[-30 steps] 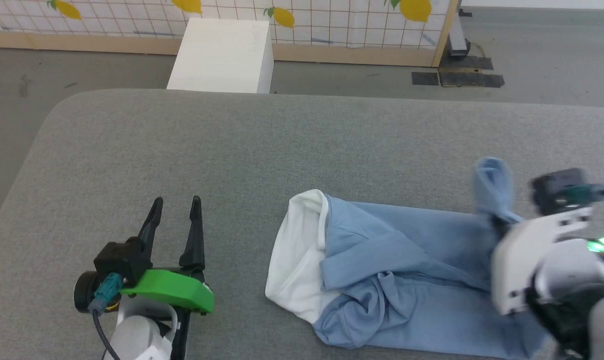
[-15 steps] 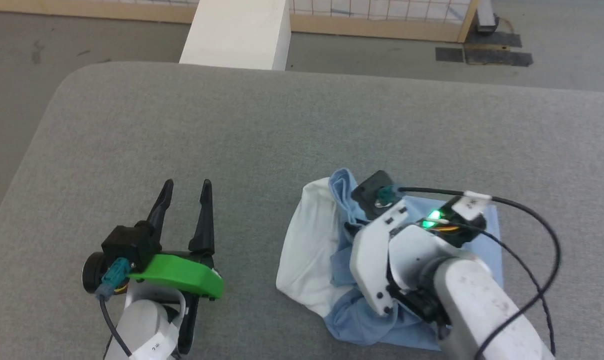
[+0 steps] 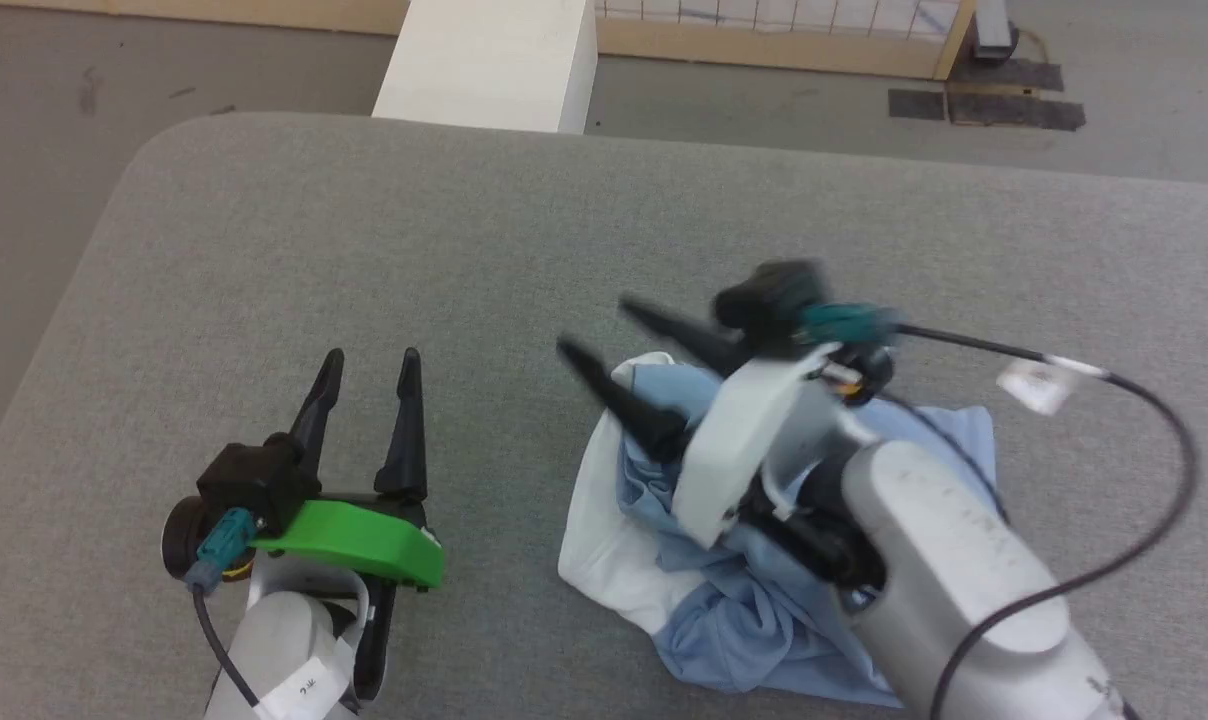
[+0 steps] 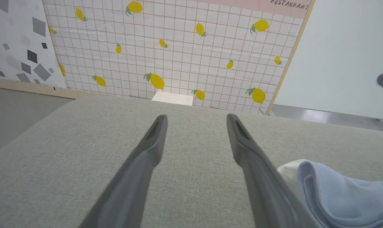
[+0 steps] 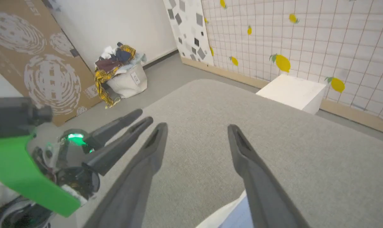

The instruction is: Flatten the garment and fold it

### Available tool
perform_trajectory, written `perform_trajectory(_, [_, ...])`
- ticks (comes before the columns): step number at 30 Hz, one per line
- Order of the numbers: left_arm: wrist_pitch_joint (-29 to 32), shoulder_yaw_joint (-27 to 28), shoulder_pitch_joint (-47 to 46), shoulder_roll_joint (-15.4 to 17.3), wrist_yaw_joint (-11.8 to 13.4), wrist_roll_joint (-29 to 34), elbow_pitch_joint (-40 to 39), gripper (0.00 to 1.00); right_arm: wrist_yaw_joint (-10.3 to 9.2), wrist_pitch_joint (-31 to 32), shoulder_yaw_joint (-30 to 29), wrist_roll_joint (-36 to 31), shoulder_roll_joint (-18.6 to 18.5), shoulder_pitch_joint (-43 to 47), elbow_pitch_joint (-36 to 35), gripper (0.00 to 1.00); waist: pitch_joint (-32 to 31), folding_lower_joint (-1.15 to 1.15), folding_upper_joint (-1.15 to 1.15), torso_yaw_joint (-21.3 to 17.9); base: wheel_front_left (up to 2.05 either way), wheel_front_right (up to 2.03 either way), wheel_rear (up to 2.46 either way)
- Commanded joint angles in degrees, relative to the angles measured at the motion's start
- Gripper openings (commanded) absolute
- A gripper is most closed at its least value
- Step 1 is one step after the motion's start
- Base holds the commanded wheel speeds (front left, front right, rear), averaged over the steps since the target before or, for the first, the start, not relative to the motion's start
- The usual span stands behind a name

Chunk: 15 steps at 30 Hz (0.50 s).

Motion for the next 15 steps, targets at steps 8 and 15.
perform_trajectory(8, [-0.26,1.3,1.42,-0.23,0.29,0.83,-1.06,1.0,-0.08,-17.58,-20.82,-3.36,0.03,10.82,-9.63,1.0,-2.96,-0.01,0.0,-4.02,0.0,0.0,0.0])
perform_trajectory(15, [-0.26,1.37,1.84,-0.24,0.25,0.73,-1.37,1.0,-0.08,-17.9,-35.41,-5.1,0.04,20.79,-5.93,1.0,-3.32,-0.01,0.0,-5.6,0.0,0.0,0.0])
